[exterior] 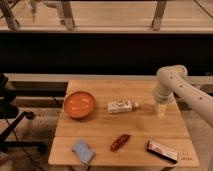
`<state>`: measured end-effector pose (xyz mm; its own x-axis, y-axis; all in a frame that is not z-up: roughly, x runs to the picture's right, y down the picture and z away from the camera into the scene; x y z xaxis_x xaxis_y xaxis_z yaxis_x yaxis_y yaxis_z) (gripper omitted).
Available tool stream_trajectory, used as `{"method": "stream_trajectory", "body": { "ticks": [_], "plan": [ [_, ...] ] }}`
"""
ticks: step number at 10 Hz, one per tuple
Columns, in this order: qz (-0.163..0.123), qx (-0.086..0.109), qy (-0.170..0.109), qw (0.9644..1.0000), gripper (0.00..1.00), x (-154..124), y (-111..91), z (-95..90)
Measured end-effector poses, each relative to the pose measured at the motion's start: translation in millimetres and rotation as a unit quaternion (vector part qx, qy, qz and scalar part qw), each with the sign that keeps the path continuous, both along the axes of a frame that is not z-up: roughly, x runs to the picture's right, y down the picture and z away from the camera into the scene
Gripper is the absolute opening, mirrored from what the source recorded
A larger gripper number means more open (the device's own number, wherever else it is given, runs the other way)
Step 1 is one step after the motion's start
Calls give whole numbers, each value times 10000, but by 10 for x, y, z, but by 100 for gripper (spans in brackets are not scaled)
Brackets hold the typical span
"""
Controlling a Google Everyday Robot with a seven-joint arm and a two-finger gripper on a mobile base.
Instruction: Place the ceramic cup in the ceramic bowl
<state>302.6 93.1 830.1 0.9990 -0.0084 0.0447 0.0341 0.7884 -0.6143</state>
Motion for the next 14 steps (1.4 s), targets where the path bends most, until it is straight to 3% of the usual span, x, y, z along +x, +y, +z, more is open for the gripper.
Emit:
{"method": "stream_trajectory", "body": {
  "ticks": [2,3,4,7,11,14],
  "plan": [
    [56,49,-75,9999,83,2,-6,-31],
    [90,126,-107,9998,81,15,-35,-53],
    [244,342,-201,9989,80,71,-136,-161],
    [349,631,-264,9970,80,91,-278,-209],
    [426,848,-209,9953,80,163,-369,-238],
    [488,976,67,9940,80,278,-392,-282]
  ]
}}
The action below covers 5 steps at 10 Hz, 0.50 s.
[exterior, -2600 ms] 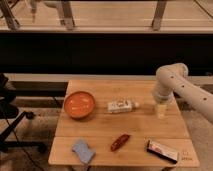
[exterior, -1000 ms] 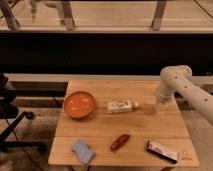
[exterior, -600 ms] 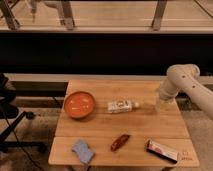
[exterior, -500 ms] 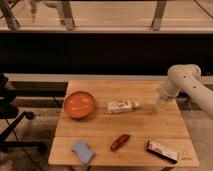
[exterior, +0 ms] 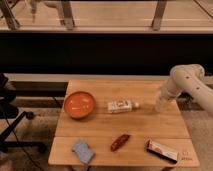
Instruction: Place the ceramic cup in the ceramic bowl
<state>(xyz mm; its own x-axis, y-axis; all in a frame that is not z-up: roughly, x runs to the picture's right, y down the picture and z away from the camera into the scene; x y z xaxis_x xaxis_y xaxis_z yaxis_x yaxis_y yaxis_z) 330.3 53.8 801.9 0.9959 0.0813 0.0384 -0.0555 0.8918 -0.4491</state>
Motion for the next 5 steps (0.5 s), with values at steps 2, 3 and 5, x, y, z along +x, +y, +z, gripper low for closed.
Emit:
{"method": "stream_trajectory", "body": {
  "ticks": [2,3,5],
  "plan": [
    [85,24,197,9998,80,89,11,-5],
    [147,21,345,9993,80,171,34,-12],
    [234,-14,512,9984,80,273,78,13]
  ]
}}
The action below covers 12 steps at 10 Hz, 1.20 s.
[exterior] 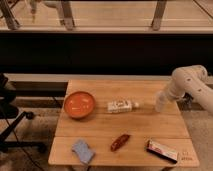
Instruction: Place the ceramic cup in the ceramic bowl
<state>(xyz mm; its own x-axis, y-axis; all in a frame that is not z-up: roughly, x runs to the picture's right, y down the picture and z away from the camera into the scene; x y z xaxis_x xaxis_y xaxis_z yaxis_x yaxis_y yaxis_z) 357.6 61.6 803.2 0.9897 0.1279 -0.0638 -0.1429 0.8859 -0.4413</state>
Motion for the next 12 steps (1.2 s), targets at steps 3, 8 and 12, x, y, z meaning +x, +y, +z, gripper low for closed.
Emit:
{"method": "stream_trajectory", "body": {
  "ticks": [3,8,12],
  "plan": [
    [167,-214,162,9995,80,127,140,110],
    [450,-609,291,9967,45,249,345,280],
    [501,-732,182,9959,27,215,331,355]
  ]
}}
